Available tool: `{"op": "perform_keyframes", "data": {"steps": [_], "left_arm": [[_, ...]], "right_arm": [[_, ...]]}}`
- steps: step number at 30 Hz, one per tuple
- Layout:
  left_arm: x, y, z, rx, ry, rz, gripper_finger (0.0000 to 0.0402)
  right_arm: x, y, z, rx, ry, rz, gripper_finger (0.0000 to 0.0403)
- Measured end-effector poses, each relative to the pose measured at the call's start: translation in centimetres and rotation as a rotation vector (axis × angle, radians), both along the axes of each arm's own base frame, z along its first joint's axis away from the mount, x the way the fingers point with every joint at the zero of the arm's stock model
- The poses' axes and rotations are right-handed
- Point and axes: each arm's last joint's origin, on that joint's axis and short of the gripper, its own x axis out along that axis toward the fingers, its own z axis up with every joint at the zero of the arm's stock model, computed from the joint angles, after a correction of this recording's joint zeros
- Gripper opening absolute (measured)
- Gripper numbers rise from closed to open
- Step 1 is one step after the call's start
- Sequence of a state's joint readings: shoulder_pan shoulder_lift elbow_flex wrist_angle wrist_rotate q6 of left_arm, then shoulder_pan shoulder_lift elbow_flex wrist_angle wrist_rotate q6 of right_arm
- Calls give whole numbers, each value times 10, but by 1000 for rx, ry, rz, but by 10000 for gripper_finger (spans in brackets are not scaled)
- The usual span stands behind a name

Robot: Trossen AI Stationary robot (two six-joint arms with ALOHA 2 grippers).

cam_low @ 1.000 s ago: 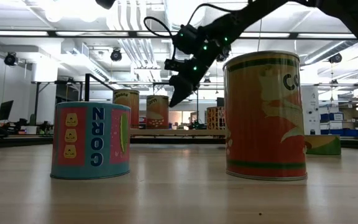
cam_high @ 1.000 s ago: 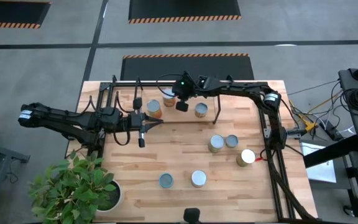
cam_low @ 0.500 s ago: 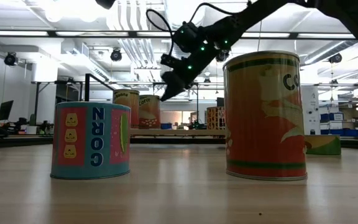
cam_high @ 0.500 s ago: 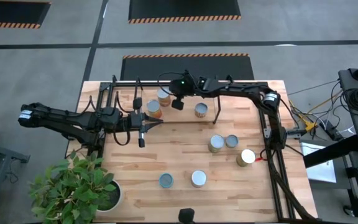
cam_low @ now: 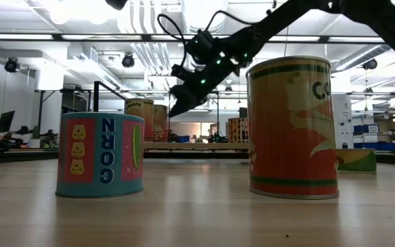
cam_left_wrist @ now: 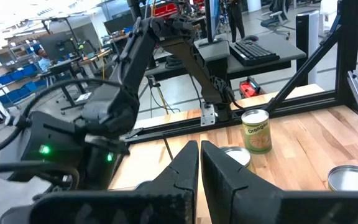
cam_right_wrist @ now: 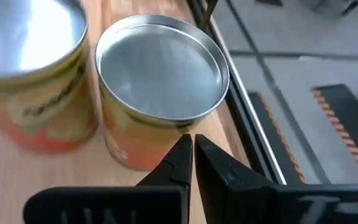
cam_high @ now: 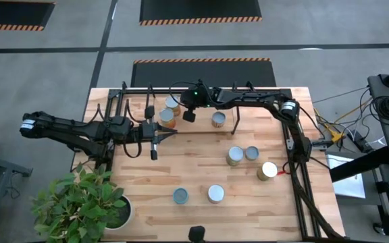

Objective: Pick and place cans onto a shelf
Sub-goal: Put the top big orange canned corn on the shelf aligned with the other big orange canned bean, then adjust the big orange cans on the shelf

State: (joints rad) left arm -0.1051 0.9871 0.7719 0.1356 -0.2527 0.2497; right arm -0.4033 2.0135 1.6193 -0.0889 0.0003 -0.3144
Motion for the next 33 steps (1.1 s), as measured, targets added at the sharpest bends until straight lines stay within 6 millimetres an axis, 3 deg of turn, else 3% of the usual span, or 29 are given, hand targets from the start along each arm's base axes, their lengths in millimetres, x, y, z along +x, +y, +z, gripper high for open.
{"op": "perform_keyframes", "data": {"steps": [8,13,18,33], "left_arm": [[0,0,0,0,-1,0,1],[1,0,0,3,0,0,1],[0,0,1,2,-6,1,1],[0,0,0,2,-5,1,1]], "right_arm": [[0,3,1,6,6,4,9],[5,1,7,-13,-93,-7,9],[11,0,0,-19,-125,-6,9],[0,8,10,5,-22,-6,9]]}}
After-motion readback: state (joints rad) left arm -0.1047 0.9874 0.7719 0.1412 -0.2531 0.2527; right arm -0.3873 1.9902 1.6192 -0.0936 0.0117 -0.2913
